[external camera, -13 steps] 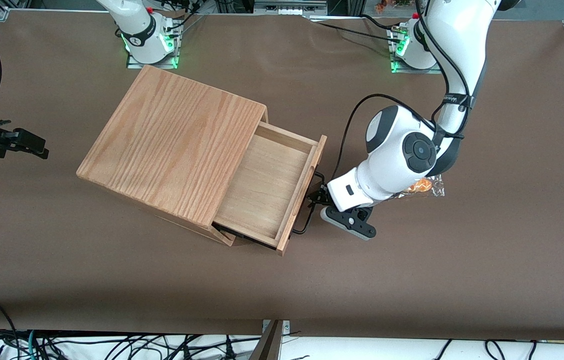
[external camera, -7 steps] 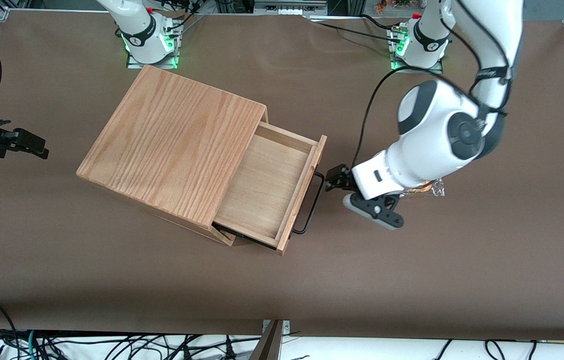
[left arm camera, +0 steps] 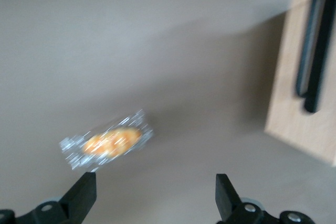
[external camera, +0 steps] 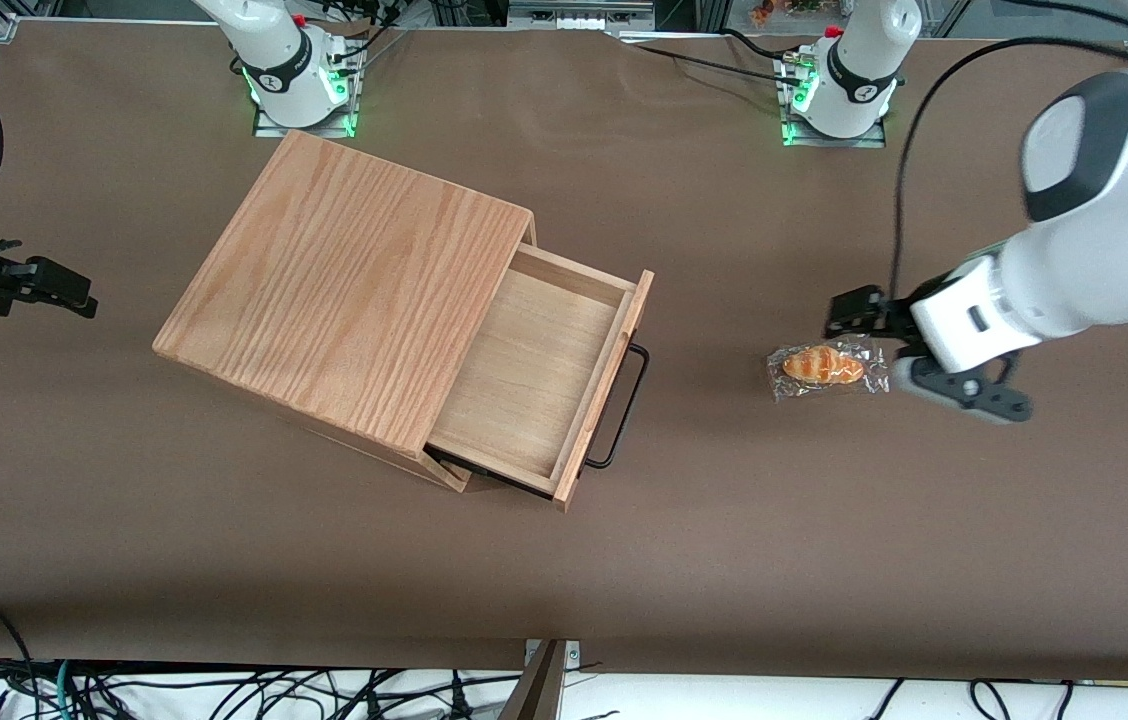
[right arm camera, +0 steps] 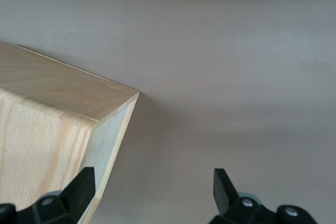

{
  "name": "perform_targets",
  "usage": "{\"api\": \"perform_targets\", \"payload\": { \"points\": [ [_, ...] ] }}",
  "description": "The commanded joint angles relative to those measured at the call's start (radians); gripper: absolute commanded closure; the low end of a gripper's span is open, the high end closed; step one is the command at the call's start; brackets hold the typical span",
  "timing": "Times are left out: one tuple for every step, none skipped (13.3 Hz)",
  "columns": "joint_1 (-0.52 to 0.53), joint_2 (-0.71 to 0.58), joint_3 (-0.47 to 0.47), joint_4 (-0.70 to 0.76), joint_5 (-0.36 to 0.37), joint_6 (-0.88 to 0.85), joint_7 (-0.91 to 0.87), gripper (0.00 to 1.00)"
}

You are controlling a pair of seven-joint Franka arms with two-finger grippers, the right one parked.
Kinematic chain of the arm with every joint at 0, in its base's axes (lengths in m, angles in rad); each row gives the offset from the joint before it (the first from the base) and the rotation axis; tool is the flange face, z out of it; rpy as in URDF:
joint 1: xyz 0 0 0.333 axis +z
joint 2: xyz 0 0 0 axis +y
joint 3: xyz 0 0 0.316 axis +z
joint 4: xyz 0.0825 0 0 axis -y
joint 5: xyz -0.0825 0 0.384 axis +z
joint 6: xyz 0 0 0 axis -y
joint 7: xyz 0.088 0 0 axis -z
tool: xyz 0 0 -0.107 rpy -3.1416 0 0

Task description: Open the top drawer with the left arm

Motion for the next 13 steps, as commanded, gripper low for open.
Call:
{"api": "perform_targets", "payload": {
  "points": [
    [0.034, -0.066, -0.009, -0.029, 0.089, -0.05, 0.015, 0.0],
    [0.059, -0.09, -0.011, -0.041, 0.091, -0.044, 0.003, 0.0],
    [0.068, -0.13, -0.011, -0.082, 0.102, -0.032, -0.003, 0.0],
    [0.07, -0.197, -0.011, -0.159, 0.105, 0.005, -0.005, 0.0],
    [0.079, -0.271, -0.014, -0.273, 0.106, 0.074, -0.026, 0.0],
    [0.102, -0.338, -0.016, -0.373, 0.106, 0.158, -0.058, 0.0],
    [0.107, -0.372, -0.016, -0.43, 0.106, 0.203, -0.094, 0.0],
    [0.108, -0.373, -0.014, -0.432, 0.106, 0.203, -0.132, 0.0],
    [0.108, -0.371, -0.014, -0.431, 0.106, 0.203, -0.178, 0.0],
    [0.107, -0.367, -0.013, -0.429, 0.115, 0.202, -0.212, 0.0],
    [0.107, -0.367, -0.016, -0.425, 0.16, 0.199, -0.215, 0.0],
    [0.107, -0.364, -0.026, -0.411, 0.193, 0.182, -0.217, 0.0],
    [0.107, -0.361, -0.032, -0.4, 0.197, 0.156, -0.215, 0.0]
  ]
}}
